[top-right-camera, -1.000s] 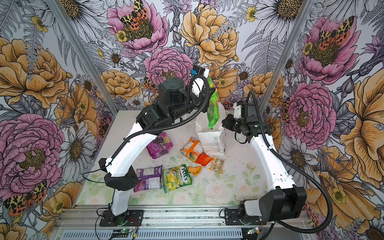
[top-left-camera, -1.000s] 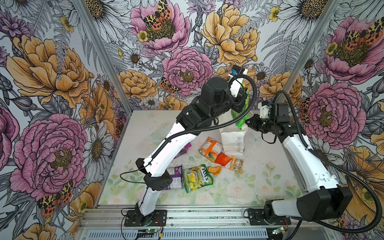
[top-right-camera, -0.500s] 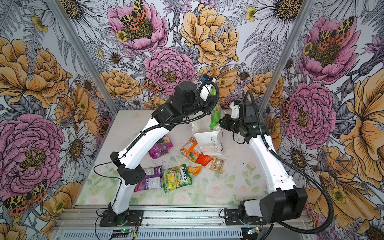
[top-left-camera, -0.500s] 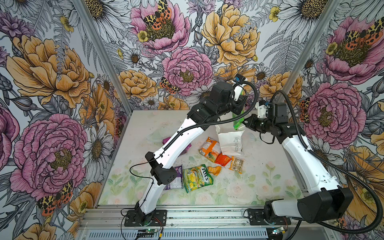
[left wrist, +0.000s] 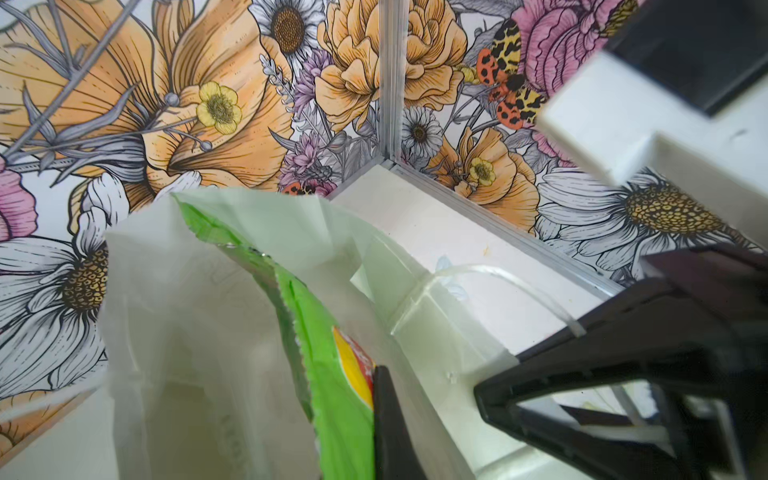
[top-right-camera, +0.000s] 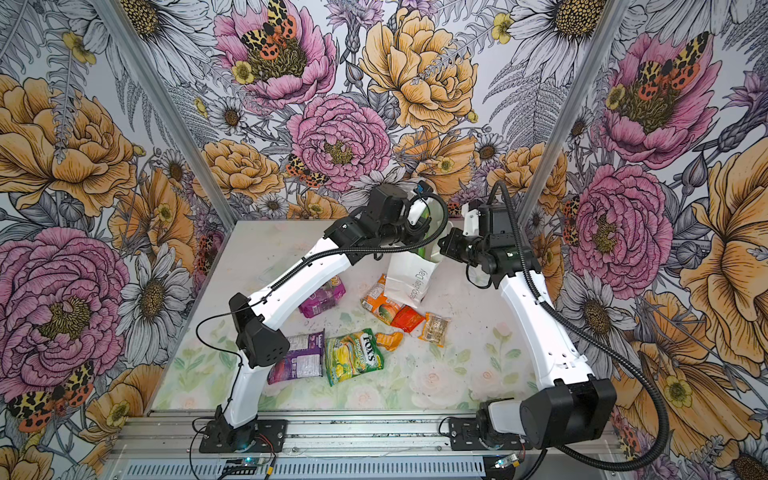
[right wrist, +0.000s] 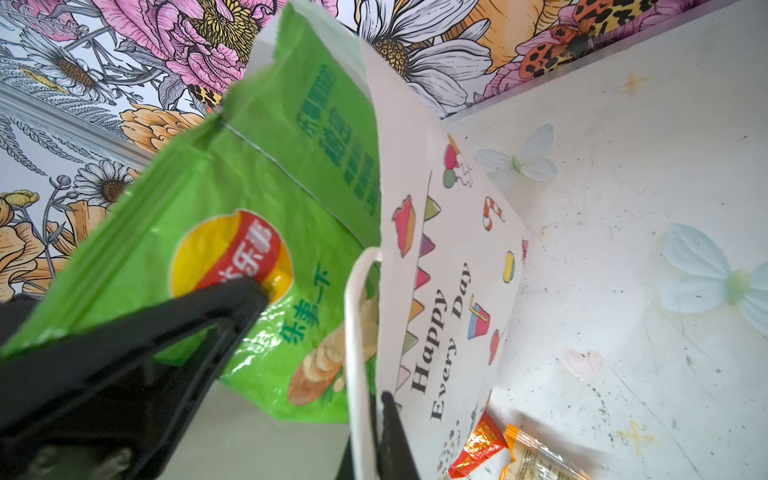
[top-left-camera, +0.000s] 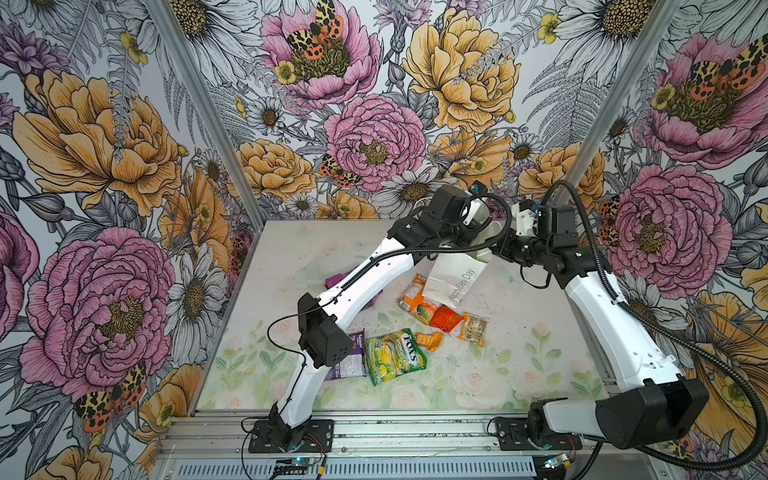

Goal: Place the snacks into the paper bag
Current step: 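Lower the chip bag into the paper bag and open the left gripper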

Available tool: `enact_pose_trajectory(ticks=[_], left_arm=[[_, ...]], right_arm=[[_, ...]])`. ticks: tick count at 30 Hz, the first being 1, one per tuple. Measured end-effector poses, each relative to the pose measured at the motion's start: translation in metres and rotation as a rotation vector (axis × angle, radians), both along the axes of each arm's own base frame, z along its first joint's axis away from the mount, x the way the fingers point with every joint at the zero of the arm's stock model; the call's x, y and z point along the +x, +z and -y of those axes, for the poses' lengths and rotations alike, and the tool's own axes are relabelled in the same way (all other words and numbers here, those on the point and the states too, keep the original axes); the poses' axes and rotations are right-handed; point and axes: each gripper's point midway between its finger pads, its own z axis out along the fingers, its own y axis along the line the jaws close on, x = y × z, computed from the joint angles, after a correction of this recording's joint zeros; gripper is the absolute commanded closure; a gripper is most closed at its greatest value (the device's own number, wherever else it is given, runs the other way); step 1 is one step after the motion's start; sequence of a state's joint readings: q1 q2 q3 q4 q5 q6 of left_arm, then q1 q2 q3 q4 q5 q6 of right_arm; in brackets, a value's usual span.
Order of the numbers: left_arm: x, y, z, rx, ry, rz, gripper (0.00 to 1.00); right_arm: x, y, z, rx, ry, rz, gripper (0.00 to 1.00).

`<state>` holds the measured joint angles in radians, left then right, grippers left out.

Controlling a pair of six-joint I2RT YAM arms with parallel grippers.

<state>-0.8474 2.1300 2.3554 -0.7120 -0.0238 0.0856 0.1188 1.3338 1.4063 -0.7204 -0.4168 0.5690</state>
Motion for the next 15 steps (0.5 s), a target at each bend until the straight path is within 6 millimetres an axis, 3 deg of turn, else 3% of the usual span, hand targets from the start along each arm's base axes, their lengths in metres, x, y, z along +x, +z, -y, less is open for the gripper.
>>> enact_pose_trajectory(ticks=[7,15], left_arm=[[-0.008,-0.014,-0.01,0.024,-0.002,-0.015,1.0],[-0.02,0.011,-0.026,0.0,-0.001,0.033,0.98]], right_arm=[[0.0,-0.002,0.0,-0.002,-0.002,-0.005,1.0],[0.001,-0.002,0.005,-0.022,-0.026,0.001,1.0]])
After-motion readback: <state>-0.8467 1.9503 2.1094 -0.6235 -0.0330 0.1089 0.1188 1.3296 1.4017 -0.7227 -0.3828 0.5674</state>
